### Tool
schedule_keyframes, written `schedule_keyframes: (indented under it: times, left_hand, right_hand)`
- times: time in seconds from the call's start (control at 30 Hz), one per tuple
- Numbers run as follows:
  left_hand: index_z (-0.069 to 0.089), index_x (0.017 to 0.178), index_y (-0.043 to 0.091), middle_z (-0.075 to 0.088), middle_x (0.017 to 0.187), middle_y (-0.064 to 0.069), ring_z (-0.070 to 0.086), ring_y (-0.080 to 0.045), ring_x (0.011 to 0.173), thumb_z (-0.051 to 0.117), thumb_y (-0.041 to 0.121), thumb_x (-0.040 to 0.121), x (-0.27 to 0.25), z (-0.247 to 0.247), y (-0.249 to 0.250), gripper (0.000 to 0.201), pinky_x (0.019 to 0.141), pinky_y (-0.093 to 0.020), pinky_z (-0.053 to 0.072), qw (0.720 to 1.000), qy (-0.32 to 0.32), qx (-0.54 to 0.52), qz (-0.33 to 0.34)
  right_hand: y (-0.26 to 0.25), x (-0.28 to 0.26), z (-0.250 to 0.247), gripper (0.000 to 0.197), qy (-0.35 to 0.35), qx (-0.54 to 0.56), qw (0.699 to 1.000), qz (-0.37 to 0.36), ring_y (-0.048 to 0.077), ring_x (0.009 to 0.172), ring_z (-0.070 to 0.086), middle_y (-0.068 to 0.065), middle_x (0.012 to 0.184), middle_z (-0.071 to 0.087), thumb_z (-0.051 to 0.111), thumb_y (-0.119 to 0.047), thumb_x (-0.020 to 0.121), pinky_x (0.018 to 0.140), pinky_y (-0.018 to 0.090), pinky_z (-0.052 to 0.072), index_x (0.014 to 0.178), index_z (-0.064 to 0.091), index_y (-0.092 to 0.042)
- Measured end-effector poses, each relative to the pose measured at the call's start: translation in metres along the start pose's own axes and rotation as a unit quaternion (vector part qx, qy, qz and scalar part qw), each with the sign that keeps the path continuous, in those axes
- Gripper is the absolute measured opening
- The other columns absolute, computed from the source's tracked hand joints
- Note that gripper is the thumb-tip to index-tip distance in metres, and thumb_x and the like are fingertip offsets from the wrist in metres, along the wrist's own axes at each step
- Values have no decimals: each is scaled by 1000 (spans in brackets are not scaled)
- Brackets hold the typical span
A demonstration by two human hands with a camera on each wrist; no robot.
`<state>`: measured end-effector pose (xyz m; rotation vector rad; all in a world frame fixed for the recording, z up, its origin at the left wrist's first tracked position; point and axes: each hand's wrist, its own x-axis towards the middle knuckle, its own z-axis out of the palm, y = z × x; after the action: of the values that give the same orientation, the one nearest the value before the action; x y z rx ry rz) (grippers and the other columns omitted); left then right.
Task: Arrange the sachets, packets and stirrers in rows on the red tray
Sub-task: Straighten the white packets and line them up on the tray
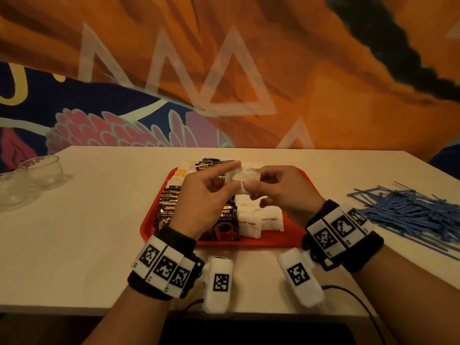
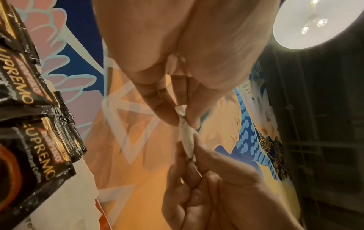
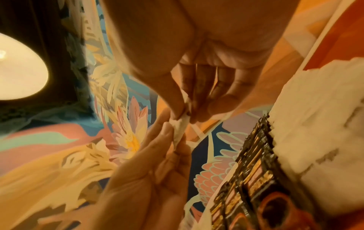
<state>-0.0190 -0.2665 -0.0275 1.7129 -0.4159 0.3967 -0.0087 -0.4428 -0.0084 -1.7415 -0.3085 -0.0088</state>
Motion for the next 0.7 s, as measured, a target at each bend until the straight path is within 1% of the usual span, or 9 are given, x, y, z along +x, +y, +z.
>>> schedule_keyframes:
  times: [0.07, 0.13, 0.2, 0.3, 0.37, 0.47, 0.6, 0.67, 0.7]
  left_hand:
    - [67, 124, 30, 76, 103, 3, 73, -10, 89, 73, 8, 88, 0, 0, -1, 43, 84, -31, 60, 999, -17, 32, -6]
    - [65, 128, 26, 74, 106, 8, 72, -5, 82, 72, 6, 88, 0, 0, -1, 46, 78, -20, 57, 999, -16, 47, -17]
    - [65, 128, 21, 70, 112, 15, 69, 0, 73, 70, 2, 89, -1, -1, -2, 44, 70, -16, 54, 999, 2, 12, -42]
    - [66, 125, 19, 70, 117, 11, 67, -6, 70, 66, 1, 92, -4, -3, -4, 39, 67, -20, 55, 994, 25, -55, -86]
    - [66, 123, 21, 71, 116, 11, 67, -6, 70, 64, 2, 93, -6, -4, -4, 36, 66, -21, 55, 993, 26, -69, -95]
    - [67, 119, 26, 72, 114, 11, 65, -8, 69, 64, 3, 94, -10, -7, -5, 34, 64, -22, 54, 991, 24, -83, -103]
    - [69, 113, 28, 73, 116, 8, 63, -13, 69, 62, 2, 94, -15, -9, -8, 33, 61, -23, 52, 985, 9, -120, -122]
    - [70, 111, 30, 73, 115, 9, 63, -13, 69, 63, 3, 94, -16, -8, -8, 32, 61, -24, 52, 985, 8, -118, -125]
    - [70, 110, 31, 73, 115, 10, 63, -13, 69, 63, 4, 94, -17, -8, -9, 33, 61, -24, 52, 985, 7, -116, -127]
  right_hand:
    - [0, 1, -6, 11, -16, -53, 998, 1, 13, 64, 64, 2, 68, 68, 76, -15, 84, 56, 25, 48, 77, 69, -10]
    - [1, 3, -14, 12, -36, -80, 996, 28, 13, 62, 64, 2, 63, 68, 78, -13, 82, 55, 24, 48, 77, 68, -10]
    - [6, 4, -24, 14, -46, -101, 991, 75, 15, 63, 65, 4, 63, 69, 79, -11, 80, 57, 26, 49, 80, 66, -7]
    - [18, 4, -37, 15, -58, -173, 973, 139, 15, 66, 67, 5, 68, 71, 79, -12, 81, 61, 29, 51, 85, 67, -4]
    - [27, 3, -40, 20, -67, -213, 959, 174, 16, 68, 70, 7, 73, 73, 79, -13, 82, 63, 29, 54, 95, 68, -2]
    - [33, 3, -38, 25, -74, -211, 950, 219, 16, 69, 73, 11, 79, 74, 76, -9, 84, 57, 24, 56, 105, 64, -2]
    - [34, 3, -32, 27, -67, -235, 940, 237, 14, 68, 74, 11, 84, 74, 75, -8, 85, 60, 24, 58, 108, 63, -1]
    - [34, 3, -29, 28, -66, -316, 918, 230, 13, 70, 73, 5, 82, 73, 78, -17, 84, 62, 24, 57, 106, 63, -6]
    - [35, 4, -28, 32, -69, -385, 896, 212, 14, 75, 71, 1, 84, 72, 79, -25, 83, 65, 25, 55, 106, 63, -10]
